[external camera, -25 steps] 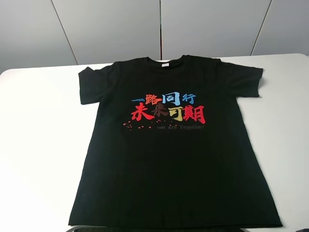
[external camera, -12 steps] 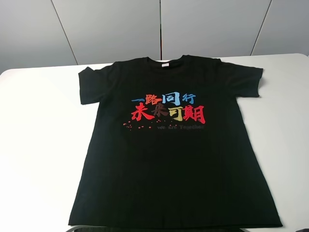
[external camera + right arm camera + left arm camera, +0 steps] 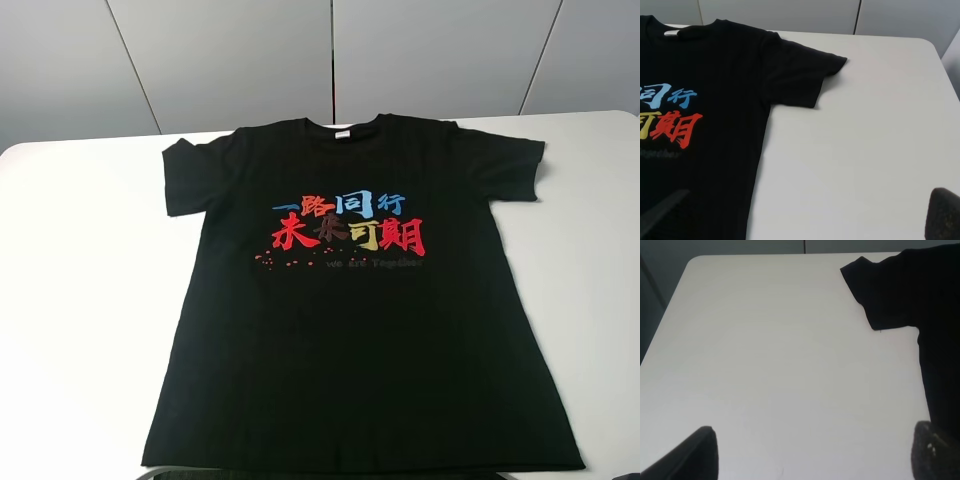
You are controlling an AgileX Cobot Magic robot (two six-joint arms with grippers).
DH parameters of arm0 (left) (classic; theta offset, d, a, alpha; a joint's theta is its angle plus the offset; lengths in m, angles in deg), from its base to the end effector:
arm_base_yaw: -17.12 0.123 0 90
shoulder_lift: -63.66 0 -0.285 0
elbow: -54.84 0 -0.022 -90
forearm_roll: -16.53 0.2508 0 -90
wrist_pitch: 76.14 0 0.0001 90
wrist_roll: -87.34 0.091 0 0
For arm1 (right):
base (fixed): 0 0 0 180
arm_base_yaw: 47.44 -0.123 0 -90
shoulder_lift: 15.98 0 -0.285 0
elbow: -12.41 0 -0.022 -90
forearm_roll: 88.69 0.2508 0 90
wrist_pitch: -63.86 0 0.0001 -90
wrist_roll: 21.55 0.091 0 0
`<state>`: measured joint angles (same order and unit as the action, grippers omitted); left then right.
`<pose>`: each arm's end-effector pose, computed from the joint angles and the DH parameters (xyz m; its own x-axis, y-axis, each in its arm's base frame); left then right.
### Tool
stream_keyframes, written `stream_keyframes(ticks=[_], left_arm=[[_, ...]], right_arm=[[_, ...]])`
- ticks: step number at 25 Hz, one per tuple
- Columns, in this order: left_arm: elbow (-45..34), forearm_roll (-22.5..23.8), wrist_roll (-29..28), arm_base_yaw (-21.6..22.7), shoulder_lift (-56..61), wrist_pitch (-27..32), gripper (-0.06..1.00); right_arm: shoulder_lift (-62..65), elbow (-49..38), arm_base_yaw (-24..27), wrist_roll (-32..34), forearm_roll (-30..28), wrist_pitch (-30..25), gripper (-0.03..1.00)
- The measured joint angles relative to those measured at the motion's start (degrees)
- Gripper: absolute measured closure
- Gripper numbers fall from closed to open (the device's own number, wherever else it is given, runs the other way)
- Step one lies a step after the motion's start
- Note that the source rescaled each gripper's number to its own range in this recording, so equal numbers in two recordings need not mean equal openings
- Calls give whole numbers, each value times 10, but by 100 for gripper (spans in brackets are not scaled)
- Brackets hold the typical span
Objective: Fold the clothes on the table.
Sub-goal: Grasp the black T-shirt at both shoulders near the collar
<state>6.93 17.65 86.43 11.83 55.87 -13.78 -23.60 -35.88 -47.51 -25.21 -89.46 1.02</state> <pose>-0.0072 0.0022 0.2783 -0.4688 0.0366 -0.8825 0.0738 0.9973 0.0021 -0.0074 -0.0011 0.2757 -0.4804 -0.0705 -0.8742 -0.0244 0.9974 -0.0671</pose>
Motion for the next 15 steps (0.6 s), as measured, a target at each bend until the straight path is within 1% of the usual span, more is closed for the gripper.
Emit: stream_keyframes(ticks=[6,9,11,14,15], left_arm=[[0,0,0,0,0,0,-6],[0,6,-9,0,-1,0,-6],[0,16,-20,0,-19,0,-6],[0,24,-24,0,-78,0,-6],[1,25,-22,0,-103,-2,-6]], right_arm=[[-6,0,0,1,-1,1,1],[-51,2,0,-27,-1,9,1],[-102,10,0,-57,-1,42,1],[-195,31,0,-86,2,134,1],[-231,44,0,-101,8,156,1]])
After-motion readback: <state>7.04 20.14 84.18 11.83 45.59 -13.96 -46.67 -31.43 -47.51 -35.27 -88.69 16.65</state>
